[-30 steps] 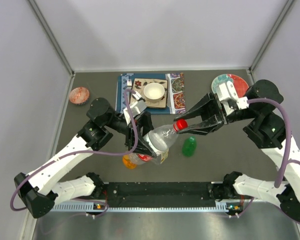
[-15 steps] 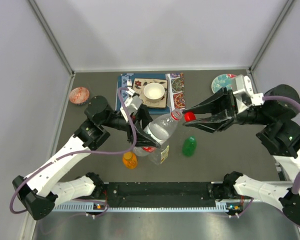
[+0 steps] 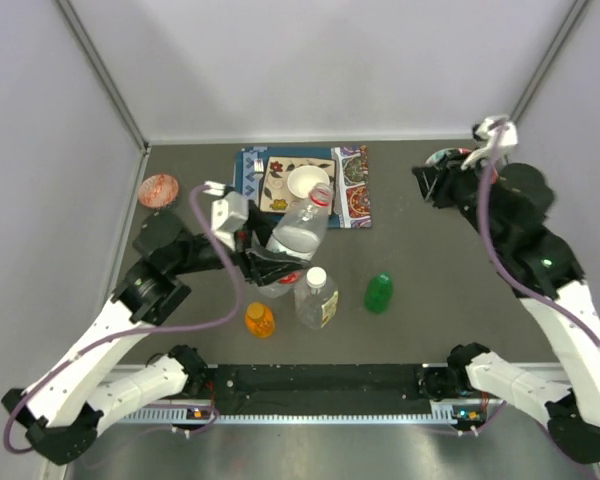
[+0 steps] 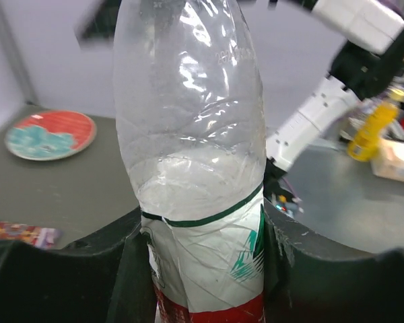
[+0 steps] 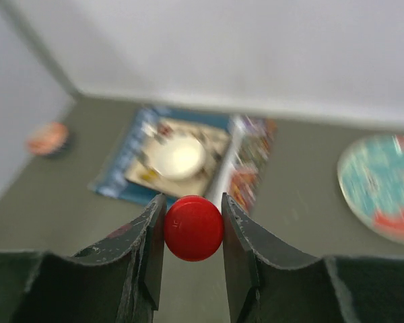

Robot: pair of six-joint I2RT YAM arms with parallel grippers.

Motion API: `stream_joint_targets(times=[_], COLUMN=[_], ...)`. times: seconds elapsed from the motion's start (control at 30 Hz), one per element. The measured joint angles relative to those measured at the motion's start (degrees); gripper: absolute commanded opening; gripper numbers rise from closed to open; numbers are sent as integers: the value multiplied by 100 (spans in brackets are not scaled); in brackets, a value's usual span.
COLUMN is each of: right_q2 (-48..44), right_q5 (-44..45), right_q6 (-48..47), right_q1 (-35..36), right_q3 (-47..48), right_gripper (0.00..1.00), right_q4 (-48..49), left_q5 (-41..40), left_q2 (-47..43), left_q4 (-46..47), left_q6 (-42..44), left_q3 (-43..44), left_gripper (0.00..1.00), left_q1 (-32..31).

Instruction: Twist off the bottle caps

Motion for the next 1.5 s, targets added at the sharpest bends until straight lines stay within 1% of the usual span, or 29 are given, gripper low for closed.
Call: stream_joint_targets(times=[0.1,0.17,0.3,0.4,0.6,0.77,1.07,1.13,1.17,1.2,1.23,1.33,1.37,1.43,1.5], right_q2=[184,409,946,1325,2358,3248,4192,4291,4352,4422,4496,4693,4715,4717,4717], right_q5=[219,256,339,363,490,824,1436,1453,1453,1453,1451,1429,1421,1381,1355], right_q6=[734,1130,1685,1969,2293,2341,2297,2295,2288,2286,2277,2229,2227,2205,2201], right_q1=[-918,-1268,-1443,-1449,-1513,-1561,-1720,-1733,-1733,-1735,-1742,-1759,-1762,-1773,-1784], right_q3=[-1054,-1711,-2933,-3469,-3659,-3639,-2750,-2656,-2570,-2472,-2389,-2138,-2118,-2111,-2111], right_gripper=[0,0,0,0,0,0,0,0,1,7,19,35,43,50,51], right_q4=[-225,-310,-240,-90,501,769,793,748,680,625,605,533,540,535,540], left_q5=[-678,-942,-1252,-1377,-1473,-1508,-1563,-1565,-1565,-1567,-1565,-1565,-1565,-1565,-1565], left_q2=[-538,-767,-1032,-1073,-1130,-1209,-1252,-1244,-1244,-1244,-1244,-1241,-1241,-1241,-1239], left_q4=[-81,-111,-170,-264,-466,-507,-511,-509,-511,-509,-507,-509,-507,-501,-479], left_q6=[210,310,463,525,553,551,553,553,553,555,553,555,555,553,553], left_q3=[-22,-26,-37,-168,-374,-514,-640,-658,-667,-675,-688,-706,-715,-732,-763], left_gripper=[52,52,53,53,53,53,54,54,54,54,54,55,55,55,55], left_q1=[4,4,4,4,4,4,4,4,4,4,4,4,4,4,4])
